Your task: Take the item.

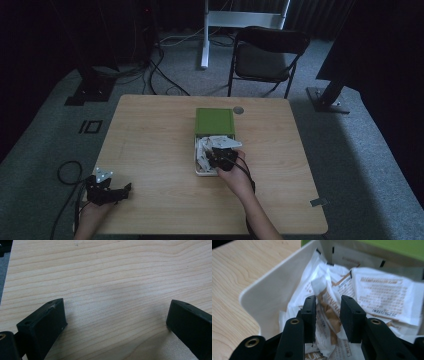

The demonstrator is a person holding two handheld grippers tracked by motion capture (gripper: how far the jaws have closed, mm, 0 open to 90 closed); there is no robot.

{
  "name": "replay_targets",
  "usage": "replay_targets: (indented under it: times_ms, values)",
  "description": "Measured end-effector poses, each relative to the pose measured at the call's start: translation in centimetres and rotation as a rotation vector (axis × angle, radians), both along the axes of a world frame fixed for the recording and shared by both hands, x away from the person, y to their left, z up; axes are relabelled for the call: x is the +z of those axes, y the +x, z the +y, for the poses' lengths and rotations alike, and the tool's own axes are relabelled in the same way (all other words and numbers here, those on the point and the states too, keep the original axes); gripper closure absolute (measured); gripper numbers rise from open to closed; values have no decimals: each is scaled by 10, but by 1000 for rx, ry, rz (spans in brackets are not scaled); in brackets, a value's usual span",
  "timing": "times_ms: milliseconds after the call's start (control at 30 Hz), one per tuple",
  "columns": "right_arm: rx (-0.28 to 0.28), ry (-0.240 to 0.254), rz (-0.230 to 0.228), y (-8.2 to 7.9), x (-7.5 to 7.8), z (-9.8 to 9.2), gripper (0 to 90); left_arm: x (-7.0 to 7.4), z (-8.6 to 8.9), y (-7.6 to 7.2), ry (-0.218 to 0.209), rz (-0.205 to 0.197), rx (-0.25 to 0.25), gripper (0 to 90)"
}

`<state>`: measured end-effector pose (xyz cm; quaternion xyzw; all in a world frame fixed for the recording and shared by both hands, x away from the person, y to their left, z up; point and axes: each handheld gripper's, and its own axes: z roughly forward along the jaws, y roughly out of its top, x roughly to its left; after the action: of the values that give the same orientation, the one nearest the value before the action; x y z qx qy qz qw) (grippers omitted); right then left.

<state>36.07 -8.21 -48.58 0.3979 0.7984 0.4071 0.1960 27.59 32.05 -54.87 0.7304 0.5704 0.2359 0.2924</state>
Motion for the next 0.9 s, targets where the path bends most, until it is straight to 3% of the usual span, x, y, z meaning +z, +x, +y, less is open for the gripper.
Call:
replay_targets:
  times_ms: [133,267,467,900]
  values:
    - [-2,8,9,1,-5,-1,663,0,0,0,0,0,0,33]
    - [2,4,10,1,-3,-3,739,0,0,0,0,0,0,32]
    - [18,19,-2,-3,8,-10,847,0,0,0,0,0,0,33]
    - [65,42,-49,-12,35,-20,873,0,0,0,1,0,-1,33]
